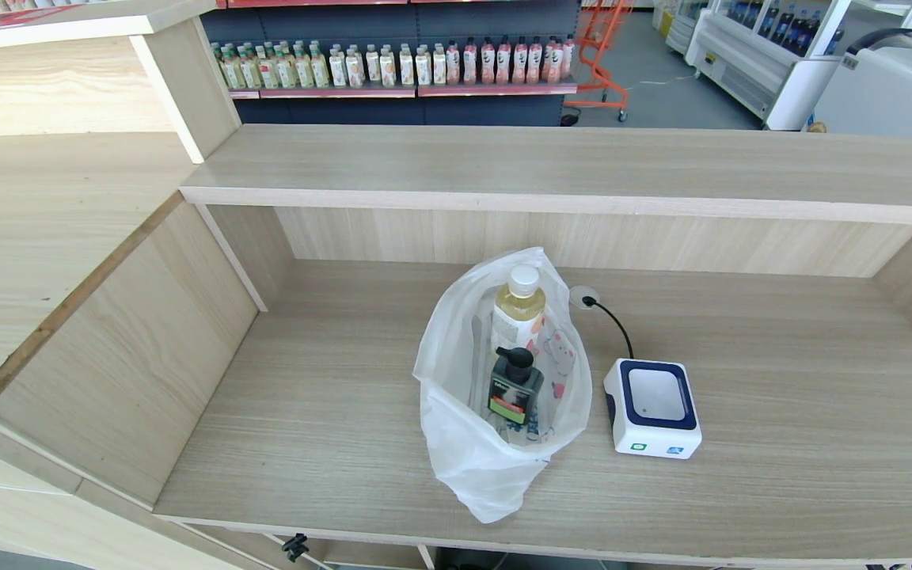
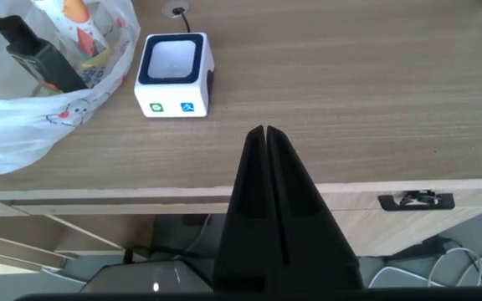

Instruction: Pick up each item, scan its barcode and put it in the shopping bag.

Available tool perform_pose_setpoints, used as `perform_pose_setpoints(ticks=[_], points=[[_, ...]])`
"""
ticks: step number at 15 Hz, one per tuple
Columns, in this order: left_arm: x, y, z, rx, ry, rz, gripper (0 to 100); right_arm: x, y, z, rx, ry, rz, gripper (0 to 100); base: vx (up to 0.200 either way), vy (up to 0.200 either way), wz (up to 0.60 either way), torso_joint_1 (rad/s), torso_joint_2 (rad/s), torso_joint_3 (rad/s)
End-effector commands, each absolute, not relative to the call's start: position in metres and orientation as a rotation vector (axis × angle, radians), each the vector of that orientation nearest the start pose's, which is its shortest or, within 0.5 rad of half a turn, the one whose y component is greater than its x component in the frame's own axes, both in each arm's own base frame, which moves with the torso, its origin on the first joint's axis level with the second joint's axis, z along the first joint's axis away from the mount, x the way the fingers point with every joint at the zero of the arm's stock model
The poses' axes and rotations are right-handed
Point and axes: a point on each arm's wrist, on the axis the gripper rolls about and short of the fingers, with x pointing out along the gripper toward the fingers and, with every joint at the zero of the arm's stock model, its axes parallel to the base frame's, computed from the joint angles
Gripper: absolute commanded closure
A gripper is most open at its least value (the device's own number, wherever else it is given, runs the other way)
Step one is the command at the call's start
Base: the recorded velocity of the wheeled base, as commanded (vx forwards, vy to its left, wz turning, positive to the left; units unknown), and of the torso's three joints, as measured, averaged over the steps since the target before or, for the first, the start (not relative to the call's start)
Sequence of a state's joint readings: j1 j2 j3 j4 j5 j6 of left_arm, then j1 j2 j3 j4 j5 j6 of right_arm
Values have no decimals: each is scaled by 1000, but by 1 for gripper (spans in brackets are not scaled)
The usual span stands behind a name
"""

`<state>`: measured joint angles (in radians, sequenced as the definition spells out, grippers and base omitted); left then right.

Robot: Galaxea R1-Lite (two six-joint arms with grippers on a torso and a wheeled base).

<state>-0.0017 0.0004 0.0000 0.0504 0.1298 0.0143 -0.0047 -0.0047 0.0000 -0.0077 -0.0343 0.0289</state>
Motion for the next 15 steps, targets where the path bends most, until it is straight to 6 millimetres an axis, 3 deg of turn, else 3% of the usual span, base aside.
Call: perform_pose_setpoints(ticks=[1, 8, 15], points=[[-23, 3, 70, 20, 53, 128, 0, -23, -1, 76, 29, -8, -38, 100, 0, -200, 0, 7, 2, 7], [-23, 3, 70, 19, 53, 128, 0, -23, -1, 76, 29, -8, -40, 100, 0, -200, 0, 5, 1, 3], [-23, 3, 70, 20, 53, 128, 0, -23, -1, 76, 29, -10, -40, 100, 29, 0, 0, 0, 0, 1]])
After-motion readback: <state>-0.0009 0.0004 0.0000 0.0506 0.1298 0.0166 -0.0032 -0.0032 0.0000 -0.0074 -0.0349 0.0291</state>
